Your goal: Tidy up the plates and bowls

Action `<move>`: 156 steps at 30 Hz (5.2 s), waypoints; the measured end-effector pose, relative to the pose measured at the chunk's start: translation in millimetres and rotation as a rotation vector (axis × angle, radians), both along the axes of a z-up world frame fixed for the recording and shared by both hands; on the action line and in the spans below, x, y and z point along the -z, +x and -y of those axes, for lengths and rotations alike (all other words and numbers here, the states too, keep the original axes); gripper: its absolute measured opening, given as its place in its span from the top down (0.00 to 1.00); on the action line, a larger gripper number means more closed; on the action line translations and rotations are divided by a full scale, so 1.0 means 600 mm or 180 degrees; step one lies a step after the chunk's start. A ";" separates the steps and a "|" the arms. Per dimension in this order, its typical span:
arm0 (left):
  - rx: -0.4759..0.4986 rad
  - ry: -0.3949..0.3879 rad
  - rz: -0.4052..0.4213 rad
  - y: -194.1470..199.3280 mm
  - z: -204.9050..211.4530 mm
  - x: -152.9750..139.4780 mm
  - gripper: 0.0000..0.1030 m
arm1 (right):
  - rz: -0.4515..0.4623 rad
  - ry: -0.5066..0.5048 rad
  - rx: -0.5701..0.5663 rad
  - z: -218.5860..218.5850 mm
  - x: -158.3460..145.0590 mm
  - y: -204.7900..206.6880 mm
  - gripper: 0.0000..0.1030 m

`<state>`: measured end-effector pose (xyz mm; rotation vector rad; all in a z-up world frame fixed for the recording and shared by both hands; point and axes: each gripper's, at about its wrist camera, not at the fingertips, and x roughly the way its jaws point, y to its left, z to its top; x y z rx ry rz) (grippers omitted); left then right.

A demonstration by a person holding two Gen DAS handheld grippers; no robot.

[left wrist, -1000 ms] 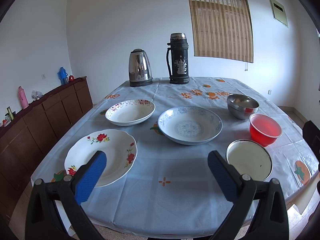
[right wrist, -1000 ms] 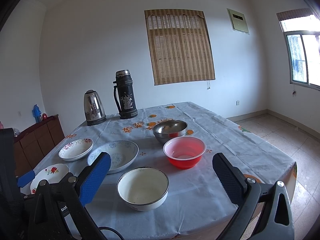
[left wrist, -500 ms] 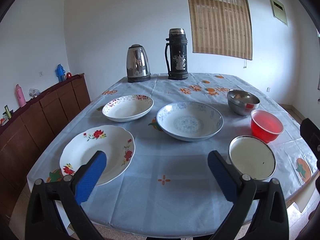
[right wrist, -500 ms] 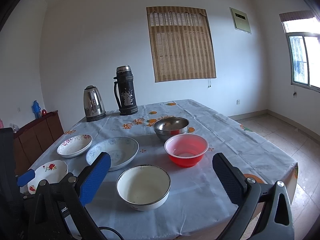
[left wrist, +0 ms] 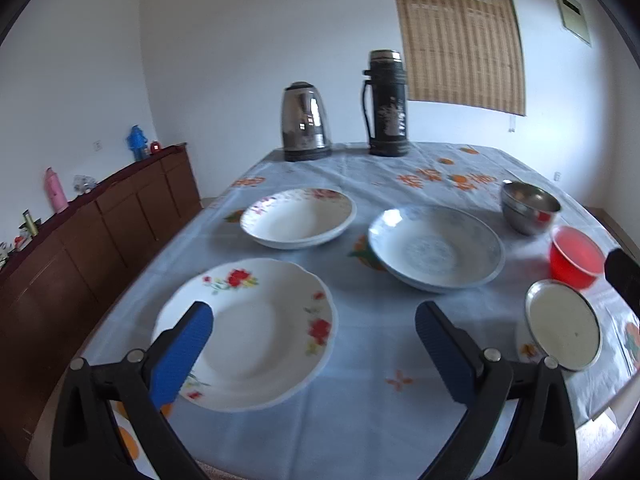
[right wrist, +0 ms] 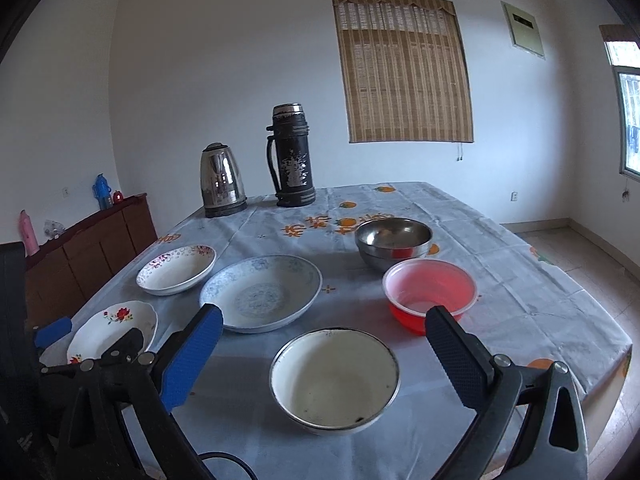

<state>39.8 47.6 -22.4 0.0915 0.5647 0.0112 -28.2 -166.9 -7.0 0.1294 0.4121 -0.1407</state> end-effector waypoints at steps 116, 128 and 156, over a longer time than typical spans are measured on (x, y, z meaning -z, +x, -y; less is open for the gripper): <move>0.0834 -0.0597 -0.1674 0.367 0.123 0.069 0.80 | -0.1910 0.0935 -0.0242 0.100 0.097 0.382 0.83; 0.0787 -0.0398 -0.1487 0.370 0.137 0.070 0.78 | -0.1897 0.0815 -0.0321 0.096 0.110 0.394 0.78; 0.0778 -0.0216 -0.1321 0.363 0.137 0.047 0.76 | -0.1840 0.0712 -0.0370 0.080 0.099 0.368 0.75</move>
